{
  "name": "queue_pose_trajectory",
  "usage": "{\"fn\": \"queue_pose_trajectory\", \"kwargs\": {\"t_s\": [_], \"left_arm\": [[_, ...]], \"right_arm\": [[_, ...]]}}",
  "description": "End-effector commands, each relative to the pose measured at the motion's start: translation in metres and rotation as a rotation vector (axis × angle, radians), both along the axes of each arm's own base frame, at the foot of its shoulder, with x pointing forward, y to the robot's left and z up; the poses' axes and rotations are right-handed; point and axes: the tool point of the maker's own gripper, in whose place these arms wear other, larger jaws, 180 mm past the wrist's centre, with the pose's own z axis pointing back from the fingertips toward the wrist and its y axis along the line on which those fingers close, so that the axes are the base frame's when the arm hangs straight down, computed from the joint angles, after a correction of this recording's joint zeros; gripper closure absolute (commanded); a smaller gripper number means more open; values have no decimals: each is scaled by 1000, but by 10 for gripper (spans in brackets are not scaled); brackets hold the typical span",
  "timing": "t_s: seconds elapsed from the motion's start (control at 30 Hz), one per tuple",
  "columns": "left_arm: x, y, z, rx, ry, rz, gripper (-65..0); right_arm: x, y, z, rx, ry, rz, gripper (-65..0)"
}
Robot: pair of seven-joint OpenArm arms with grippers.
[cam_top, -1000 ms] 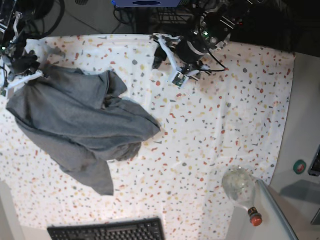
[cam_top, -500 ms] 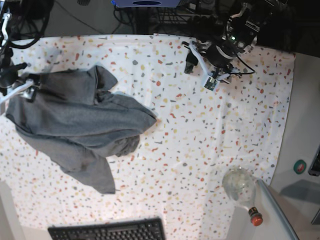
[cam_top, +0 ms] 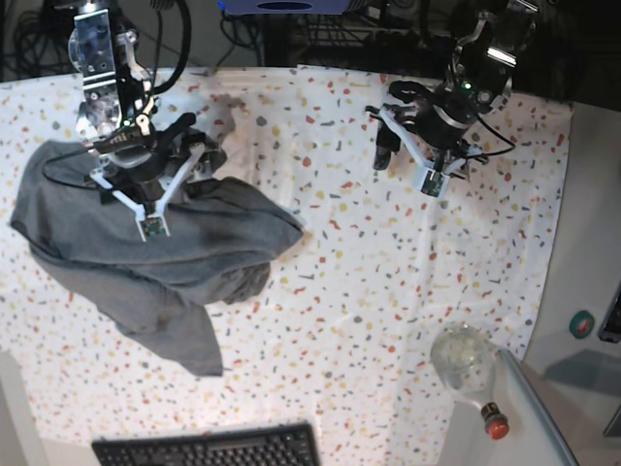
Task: Layout the t-shirt on the table in an organized manner, then fold the t-shirt properly
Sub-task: 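Grasp the shirt fabric with the left gripper near the right gripper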
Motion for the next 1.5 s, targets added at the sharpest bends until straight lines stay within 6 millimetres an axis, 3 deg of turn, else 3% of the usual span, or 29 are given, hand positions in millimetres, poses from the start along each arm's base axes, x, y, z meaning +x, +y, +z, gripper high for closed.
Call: {"fn": "queue_pose_trajectory", "kwargs": {"t_s": [0.0, 0.13, 0.2, 0.23, 0.3, 0.43, 0.6, 0.8, 1.03, 1.17, 1.37, 1.47], "left_arm": [[7, -5, 7, -18, -33, -4, -393], [11, -25, 0, -36, -19, -43, -393], [13, -44, -6, -47, -8, -91, -393], [12, -58, -9, -59, -1, -123, -393], [15, -79, -9, -73, -1, -175, -393], [19, -120, -5, -109, -14, -252, -393], [27, -138, -14, -116, 2, -269, -397], [37, -142, -11, -118, -15, -264, -527], [86, -117, 5, -33, -91, -277, -535], [112, -112, 10, -12, -109, -269, -535], [107, -163, 1, -96, -48, -420, -527], [105, -175, -9, -115, -7, -437, -527]], "right_arm": [[9, -3, 7, -7, -36, -9, -486], [8, 0, -4, -1, -6, -21, -482], [4, -5, -13, -8, 24, -29, -471], [2, -7, -17, -11, 35, -31, -437], [-4, -6, -21, -11, 51, -25, -320], [-16, -6, -26, -6, 76, -26, 0], [-31, -4, -19, -3, 67, -23, 0], [-33, -4, -17, -5, 63, -22, 0], [-35, -4, -17, -6, 66, -20, 0], [-33, -4, -17, -6, 63, -20, 0], [-31, -4, -16, -5, 59, -20, 0], [-31, -4, -16, -6, 59, -22, 0]]}}
